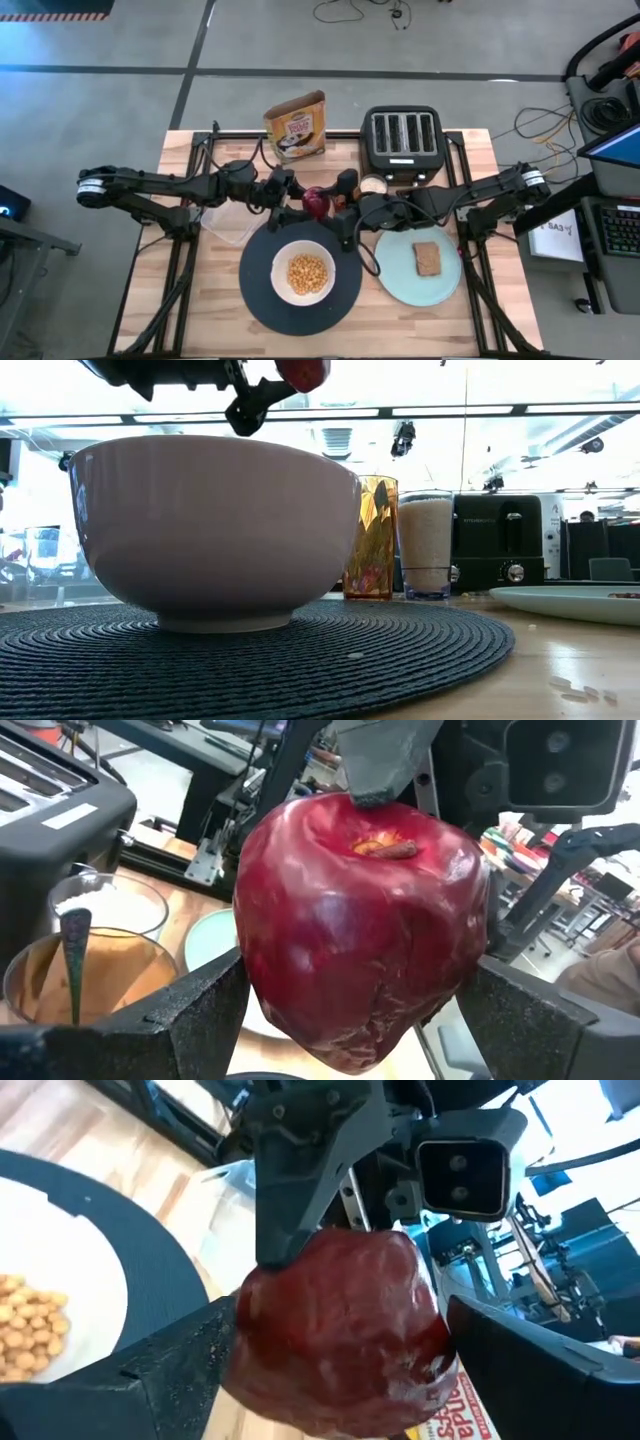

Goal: Arrange a breakfast setting
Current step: Put the apple on the blue plate beside the toasted bread

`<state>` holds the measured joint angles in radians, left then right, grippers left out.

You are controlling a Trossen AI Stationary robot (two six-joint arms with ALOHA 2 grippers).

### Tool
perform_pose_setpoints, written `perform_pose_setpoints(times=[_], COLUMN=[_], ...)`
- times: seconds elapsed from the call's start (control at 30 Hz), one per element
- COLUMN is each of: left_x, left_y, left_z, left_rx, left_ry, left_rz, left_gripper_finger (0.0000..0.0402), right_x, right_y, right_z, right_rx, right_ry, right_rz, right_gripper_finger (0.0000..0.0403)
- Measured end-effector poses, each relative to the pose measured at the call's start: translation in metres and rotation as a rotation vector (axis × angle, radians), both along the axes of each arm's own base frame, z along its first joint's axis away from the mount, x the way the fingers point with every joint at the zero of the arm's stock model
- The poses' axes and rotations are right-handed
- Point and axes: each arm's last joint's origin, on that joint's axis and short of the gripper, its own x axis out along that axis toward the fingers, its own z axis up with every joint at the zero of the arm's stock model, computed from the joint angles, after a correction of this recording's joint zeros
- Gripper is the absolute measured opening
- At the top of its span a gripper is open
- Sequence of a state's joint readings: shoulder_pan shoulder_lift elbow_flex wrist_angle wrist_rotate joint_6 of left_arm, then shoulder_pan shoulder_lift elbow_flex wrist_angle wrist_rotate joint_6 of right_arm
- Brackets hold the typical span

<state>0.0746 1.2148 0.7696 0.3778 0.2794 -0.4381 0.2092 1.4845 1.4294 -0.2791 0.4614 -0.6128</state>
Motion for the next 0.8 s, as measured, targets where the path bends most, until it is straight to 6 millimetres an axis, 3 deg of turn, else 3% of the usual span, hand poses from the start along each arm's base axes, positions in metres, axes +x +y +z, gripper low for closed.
perform_pose_setpoints(times=[0.8], left_x=[-0.004], left_y=[0.025], left_z=[0.006], left_rx=[-0.029], left_ry=[-0.036], left_rz=[0.100], left_gripper_finger=[0.0310], right_x=[-0.012], right_y=[-0.004], right_z=[0.025], right_rx=[-0.104], right_ry=[0.046], right_rz=[-0.029], right_gripper_finger=[0.0354])
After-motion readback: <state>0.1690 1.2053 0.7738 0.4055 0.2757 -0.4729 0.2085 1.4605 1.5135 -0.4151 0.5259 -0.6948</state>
